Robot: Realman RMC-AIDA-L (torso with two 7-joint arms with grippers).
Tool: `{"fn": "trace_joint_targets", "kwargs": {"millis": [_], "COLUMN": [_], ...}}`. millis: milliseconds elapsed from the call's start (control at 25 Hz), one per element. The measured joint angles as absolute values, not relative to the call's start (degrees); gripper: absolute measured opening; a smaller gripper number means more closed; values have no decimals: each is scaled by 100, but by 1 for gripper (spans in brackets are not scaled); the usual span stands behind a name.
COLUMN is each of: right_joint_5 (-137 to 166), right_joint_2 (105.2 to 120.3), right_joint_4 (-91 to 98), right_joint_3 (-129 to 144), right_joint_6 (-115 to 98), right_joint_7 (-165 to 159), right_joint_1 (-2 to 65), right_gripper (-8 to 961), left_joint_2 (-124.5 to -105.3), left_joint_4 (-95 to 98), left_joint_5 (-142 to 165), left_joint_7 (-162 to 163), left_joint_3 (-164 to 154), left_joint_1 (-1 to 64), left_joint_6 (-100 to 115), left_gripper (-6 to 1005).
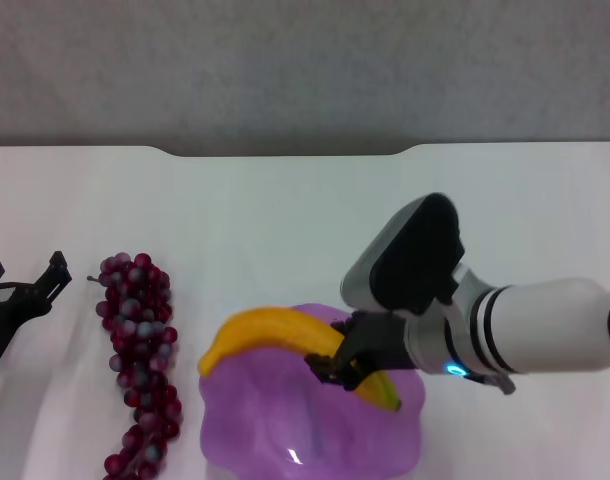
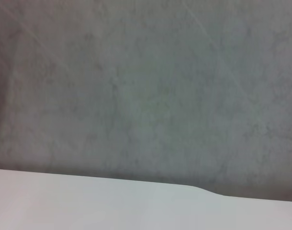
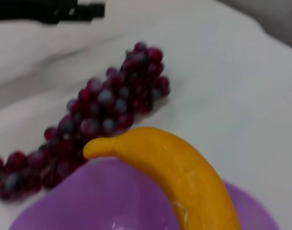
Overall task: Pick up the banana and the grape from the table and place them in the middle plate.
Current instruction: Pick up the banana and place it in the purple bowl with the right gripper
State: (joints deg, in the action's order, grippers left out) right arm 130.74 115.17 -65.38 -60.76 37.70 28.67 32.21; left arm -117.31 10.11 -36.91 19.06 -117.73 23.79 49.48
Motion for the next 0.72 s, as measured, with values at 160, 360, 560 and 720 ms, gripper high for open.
{"fn": "trace_joint_targets", "kwargs": {"millis": [160,360,560,720], "right_joint_5": [13024,12874,12913,12931], "right_joint_2": [11522,11520,11522,11495], "right_joint_4": [-6254,-6000,-6030,-6560], "right_joint_3": [-6004,-5591,-5158,-5213], "right_joint_6": [3608,3002,2194,1956], "right_joint_7": [2877,2911,3172,3611], "right_joint_1": [3229,3239,3145,2710], "right_gripper": [496,494,518,542], "left_joint_2": [-11729,-11717,-11716,-11715], "left_joint_4": [1010,1007,991,974], "left_joint_5": [-3708,-3819,-3823,-3824], "left_joint_7": [1911,1900,1897,1889], "left_joint_3": [-11765,-11760,-11759,-11760], "left_joint_1": [2382,2401,2382,2352], "left_joint_6": [4948,4962,4975,4975], "left_gripper": [895,895,895,895]}}
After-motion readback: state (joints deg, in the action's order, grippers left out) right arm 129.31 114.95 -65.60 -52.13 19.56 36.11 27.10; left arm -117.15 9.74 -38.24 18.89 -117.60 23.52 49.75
